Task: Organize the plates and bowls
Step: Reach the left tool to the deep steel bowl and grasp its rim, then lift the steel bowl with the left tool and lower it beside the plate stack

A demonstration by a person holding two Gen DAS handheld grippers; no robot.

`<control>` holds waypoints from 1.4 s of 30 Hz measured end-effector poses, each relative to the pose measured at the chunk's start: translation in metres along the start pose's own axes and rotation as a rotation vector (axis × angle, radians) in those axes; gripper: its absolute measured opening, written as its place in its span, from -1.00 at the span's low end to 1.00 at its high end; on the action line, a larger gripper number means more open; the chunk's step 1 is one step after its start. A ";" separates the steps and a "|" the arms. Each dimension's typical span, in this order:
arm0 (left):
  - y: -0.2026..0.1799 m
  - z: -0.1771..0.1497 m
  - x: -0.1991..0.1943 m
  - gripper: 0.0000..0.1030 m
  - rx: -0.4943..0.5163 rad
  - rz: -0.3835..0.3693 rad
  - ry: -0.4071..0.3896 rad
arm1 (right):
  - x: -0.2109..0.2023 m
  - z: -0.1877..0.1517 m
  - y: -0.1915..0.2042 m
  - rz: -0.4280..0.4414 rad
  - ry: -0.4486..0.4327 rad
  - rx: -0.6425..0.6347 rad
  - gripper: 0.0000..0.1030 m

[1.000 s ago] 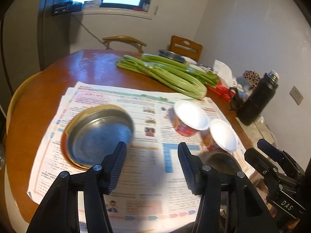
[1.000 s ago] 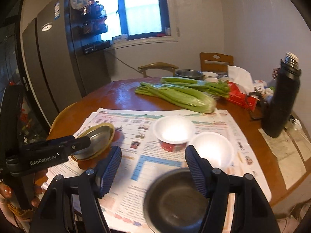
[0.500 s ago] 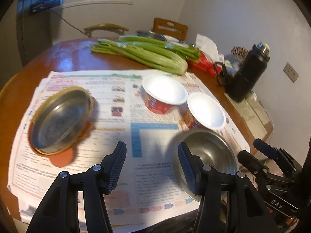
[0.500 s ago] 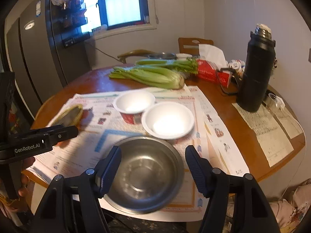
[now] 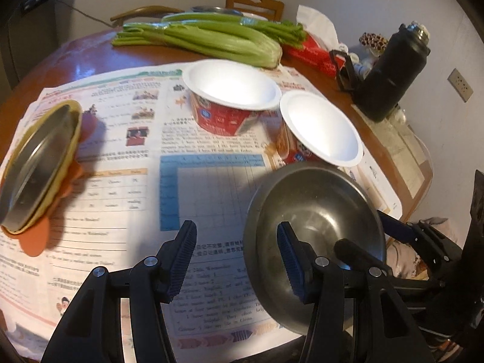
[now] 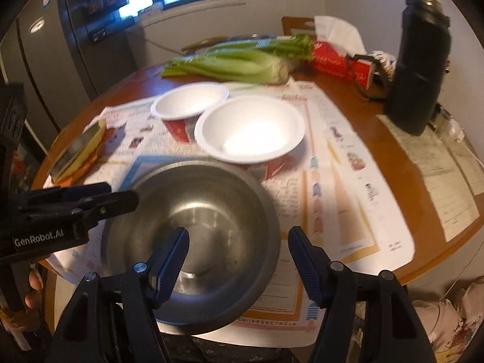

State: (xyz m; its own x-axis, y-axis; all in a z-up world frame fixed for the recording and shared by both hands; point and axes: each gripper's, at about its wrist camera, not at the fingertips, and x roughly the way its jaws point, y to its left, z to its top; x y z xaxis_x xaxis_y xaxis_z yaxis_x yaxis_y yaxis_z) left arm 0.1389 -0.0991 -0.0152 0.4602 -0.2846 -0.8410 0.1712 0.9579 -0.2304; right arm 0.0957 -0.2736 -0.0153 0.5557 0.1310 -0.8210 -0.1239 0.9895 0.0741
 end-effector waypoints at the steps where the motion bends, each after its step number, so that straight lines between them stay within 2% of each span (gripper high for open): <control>1: -0.001 0.000 0.003 0.11 0.001 0.006 0.006 | 0.002 -0.001 0.000 0.005 0.004 0.000 0.31; 6: -0.003 0.000 0.018 0.11 -0.001 0.012 0.035 | 0.010 -0.005 0.002 0.017 0.017 -0.019 0.31; 16: -0.006 -0.002 0.021 0.10 0.001 0.013 0.023 | 0.016 -0.008 0.004 0.038 0.022 -0.033 0.31; 19: -0.008 -0.003 0.021 0.09 0.000 -0.006 0.024 | 0.014 -0.008 0.009 0.049 0.020 -0.047 0.31; 22: -0.009 -0.004 0.021 -0.03 0.001 -0.024 0.027 | 0.014 -0.009 0.014 0.045 0.024 -0.059 0.31; 26: -0.009 -0.007 0.019 -0.03 -0.008 -0.048 0.034 | 0.011 -0.010 0.022 0.099 0.023 -0.062 0.31; 27: -0.008 -0.008 0.018 -0.03 -0.009 -0.044 0.032 | 0.011 -0.010 0.027 0.107 0.029 -0.067 0.37; 33: 0.002 -0.013 0.012 -0.03 -0.038 -0.063 0.033 | 0.015 -0.012 0.039 0.084 0.033 -0.090 0.37; 42: 0.029 -0.018 0.002 -0.03 -0.085 -0.026 0.007 | 0.017 -0.013 0.063 0.122 0.038 -0.121 0.37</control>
State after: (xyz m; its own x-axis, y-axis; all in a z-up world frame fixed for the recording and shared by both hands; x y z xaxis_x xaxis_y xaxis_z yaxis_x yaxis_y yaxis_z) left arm 0.1291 -0.0713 -0.0326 0.4507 -0.3090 -0.8375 0.1083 0.9502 -0.2923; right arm 0.0865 -0.2103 -0.0316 0.4991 0.2446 -0.8313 -0.2880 0.9516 0.1071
